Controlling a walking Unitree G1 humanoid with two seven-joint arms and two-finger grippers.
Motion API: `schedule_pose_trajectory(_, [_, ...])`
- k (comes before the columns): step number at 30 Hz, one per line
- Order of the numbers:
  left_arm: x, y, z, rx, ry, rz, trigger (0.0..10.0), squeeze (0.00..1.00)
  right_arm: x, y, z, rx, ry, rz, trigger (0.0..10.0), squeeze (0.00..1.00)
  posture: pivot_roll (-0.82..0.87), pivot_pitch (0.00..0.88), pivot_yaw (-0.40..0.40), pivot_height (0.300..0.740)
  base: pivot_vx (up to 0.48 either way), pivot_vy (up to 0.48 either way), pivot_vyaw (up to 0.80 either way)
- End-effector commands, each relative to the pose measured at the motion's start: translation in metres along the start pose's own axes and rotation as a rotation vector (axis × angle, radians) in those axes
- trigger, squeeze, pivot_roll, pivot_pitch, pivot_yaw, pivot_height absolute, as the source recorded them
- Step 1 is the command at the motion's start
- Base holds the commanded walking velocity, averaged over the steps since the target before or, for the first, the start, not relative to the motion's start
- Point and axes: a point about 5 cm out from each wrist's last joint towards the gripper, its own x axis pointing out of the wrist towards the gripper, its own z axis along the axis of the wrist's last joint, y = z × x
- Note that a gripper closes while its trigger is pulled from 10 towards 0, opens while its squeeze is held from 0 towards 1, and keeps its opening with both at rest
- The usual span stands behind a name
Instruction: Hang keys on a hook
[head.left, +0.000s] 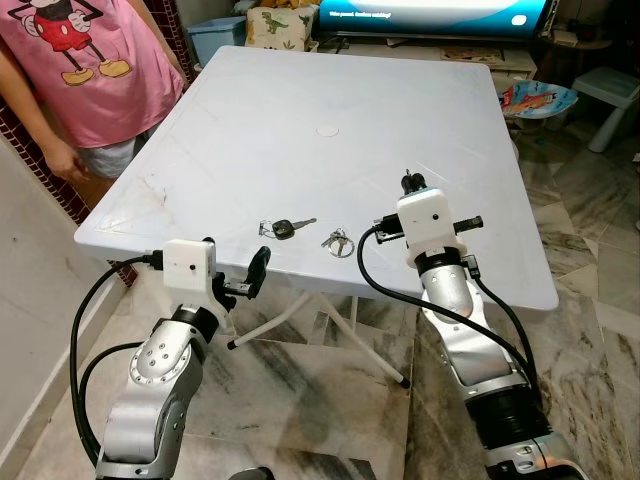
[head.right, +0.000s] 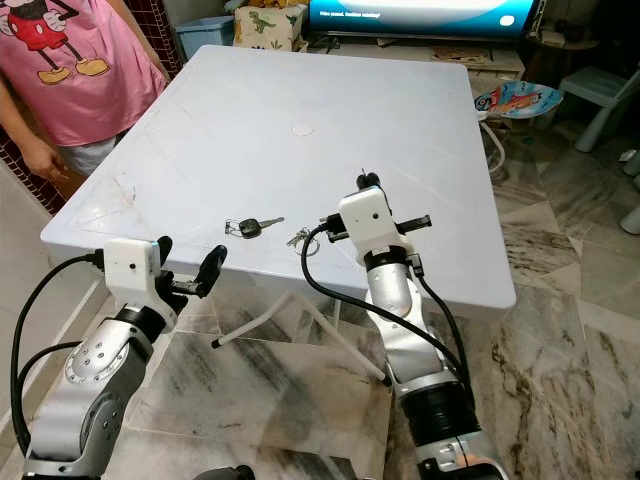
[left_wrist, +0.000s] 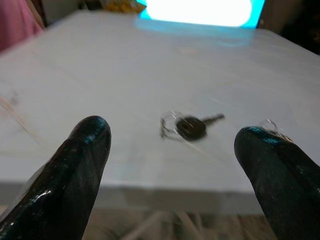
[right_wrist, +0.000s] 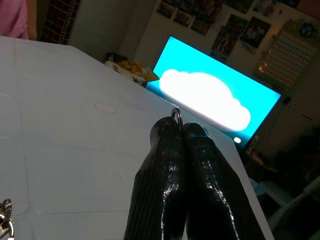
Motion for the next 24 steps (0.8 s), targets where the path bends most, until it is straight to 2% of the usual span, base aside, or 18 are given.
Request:
schedule_pose_trajectory(1, [-0.003,0.013,-0.001,0.036,-0.008,0.076,10.0,0.0,-0.001,0.001,0.008,-0.002,-0.029,0.021,10.0,0.0,0.08,0.068,0.013,0.74,0.0,0.0,0.0])
schedule_pose_trajectory(5, [-0.003,0.017,-0.001,0.065,-0.016,0.11,10.0,0.0,-0.001,0.003,0.01,0.009,-0.029,0.042,10.0,0.0,0.08,0.068,0.009,0.74,0.0,0.0,0.48])
schedule_pose_trajectory(16, [0.0,0.014,0.003,0.081,-0.036,0.088,10.0,0.0,0.0,0.01,0.015,0.018,-0.03,0.066,10.0,0.0,0.09,0.061,0.006,0.74,0.0,0.0,0.8])
schedule_pose_trajectory(24, [0.004,0.003,-0.003,0.062,-0.026,0.072,10.0,0.0,0.003,0.008,0.018,0.031,-0.026,0.064,10.0,0.0,0.08,0.064,0.009,0.74,0.0,0.0,0.8])
